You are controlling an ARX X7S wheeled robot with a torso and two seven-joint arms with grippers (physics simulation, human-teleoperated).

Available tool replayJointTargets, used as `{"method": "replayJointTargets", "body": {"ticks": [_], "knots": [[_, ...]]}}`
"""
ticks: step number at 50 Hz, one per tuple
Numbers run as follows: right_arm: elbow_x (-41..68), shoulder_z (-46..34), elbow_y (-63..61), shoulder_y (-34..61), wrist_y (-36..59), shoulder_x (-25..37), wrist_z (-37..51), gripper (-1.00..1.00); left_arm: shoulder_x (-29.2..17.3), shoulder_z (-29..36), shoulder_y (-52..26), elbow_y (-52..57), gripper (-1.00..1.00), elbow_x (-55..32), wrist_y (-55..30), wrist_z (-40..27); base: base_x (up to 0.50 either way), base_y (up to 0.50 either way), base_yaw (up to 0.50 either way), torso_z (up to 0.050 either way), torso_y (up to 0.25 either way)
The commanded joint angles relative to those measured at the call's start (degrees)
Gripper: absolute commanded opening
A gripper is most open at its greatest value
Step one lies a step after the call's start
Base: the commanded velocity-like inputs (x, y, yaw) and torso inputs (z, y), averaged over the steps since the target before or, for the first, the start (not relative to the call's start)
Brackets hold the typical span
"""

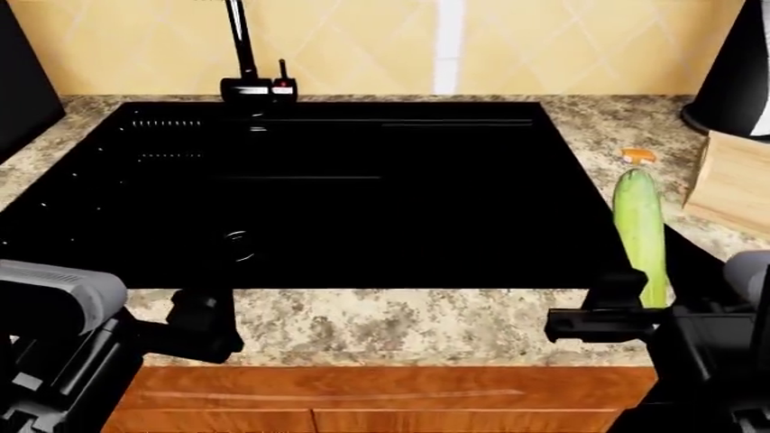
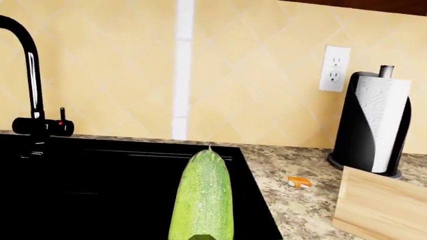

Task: Pick up the fruits and vegetables and place them in the sink. Turn on the sink faucet to wash them. Then turn the sink off and put them in the tray.

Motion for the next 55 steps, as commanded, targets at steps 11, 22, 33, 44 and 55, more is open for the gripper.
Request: {"method": "replayJointTargets", "body": {"ticks": [11, 22, 33, 44, 55], "knots": [[-4.8, 4.1, -1.9, -1.1, 3.9, 2.3, 2.9, -1.00, 0.1, -3.4, 3.6, 2.8, 1.00, 2.0, 4.3, 1.9, -0.03, 0.50, 0.00, 0.000, 0.000], [-6.2, 5.7, -2.9, -2.2, 5.1, 3.6, 3.1, -1.00, -0.1, -4.0, 5.1, 3.6, 1.00, 2.1, 6.0, 2.0, -0.03, 0.50, 0.00, 0.000, 0.000], [-6.6, 7.0, -3.6, -2.8, 6.4, 4.5, 2.7, -1.00, -0.9, -4.5, 6.2, 3.7, 1.00, 1.5, 7.4, 1.9, -0.03, 0.50, 0.00, 0.000, 0.000], [-6.7, 8.1, -4.3, -3.1, 7.3, 5.5, 2.3, -1.00, -2.0, -5.4, 7.6, 4.2, 1.00, 0.4, 9.2, 1.2, -0.03, 0.50, 0.00, 0.000, 0.000], [-7.4, 9.3, -4.7, -4.4, 7.9, 6.3, 2.4, -1.00, -3.0, -4.5, 7.8, 4.1, 1.00, 0.4, 10.0, 0.4, -0.03, 0.50, 0.00, 0.000, 0.000]]}}
